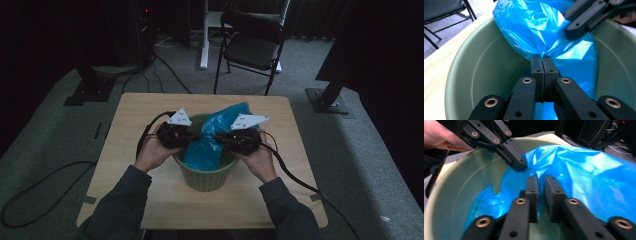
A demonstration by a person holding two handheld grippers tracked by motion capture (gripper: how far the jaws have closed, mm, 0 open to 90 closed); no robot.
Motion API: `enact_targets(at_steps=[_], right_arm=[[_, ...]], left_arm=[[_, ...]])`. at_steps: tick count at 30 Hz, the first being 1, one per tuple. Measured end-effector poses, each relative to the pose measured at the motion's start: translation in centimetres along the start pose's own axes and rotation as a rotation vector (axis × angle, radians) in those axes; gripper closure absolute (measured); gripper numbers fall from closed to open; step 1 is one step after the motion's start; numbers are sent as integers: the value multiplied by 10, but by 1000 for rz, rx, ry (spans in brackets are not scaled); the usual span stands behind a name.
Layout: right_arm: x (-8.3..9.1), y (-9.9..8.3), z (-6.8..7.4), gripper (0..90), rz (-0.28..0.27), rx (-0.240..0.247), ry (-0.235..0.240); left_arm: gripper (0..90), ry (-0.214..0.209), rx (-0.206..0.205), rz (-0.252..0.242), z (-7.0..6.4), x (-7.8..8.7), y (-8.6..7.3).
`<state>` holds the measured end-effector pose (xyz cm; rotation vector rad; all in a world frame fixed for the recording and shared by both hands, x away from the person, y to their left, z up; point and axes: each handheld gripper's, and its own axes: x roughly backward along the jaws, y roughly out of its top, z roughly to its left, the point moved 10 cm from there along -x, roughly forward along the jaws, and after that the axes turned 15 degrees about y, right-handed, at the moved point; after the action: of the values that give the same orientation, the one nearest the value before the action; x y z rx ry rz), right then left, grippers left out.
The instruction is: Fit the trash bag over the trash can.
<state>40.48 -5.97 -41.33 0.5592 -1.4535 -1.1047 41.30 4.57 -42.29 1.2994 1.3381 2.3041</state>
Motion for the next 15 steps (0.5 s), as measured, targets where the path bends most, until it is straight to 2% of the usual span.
enact_targets(at_steps=[3,5,8,10,15], right_arm=[[8,1,0,746,-21,4,0],[15,2,-4,732,-33,-1,-17],[25,2,-13,703,-46,-12,-58],[29,2,-21,650,-49,-23,-83],[30,-2,-38,543,-27,-69,-126]], left_arm=[[897,5,-6,5,1,0,-3],[897,6,-6,8,1,1,-5],[897,8,-9,14,1,1,-9],[895,11,-14,14,1,2,-10],[891,10,-16,8,1,3,-9]])
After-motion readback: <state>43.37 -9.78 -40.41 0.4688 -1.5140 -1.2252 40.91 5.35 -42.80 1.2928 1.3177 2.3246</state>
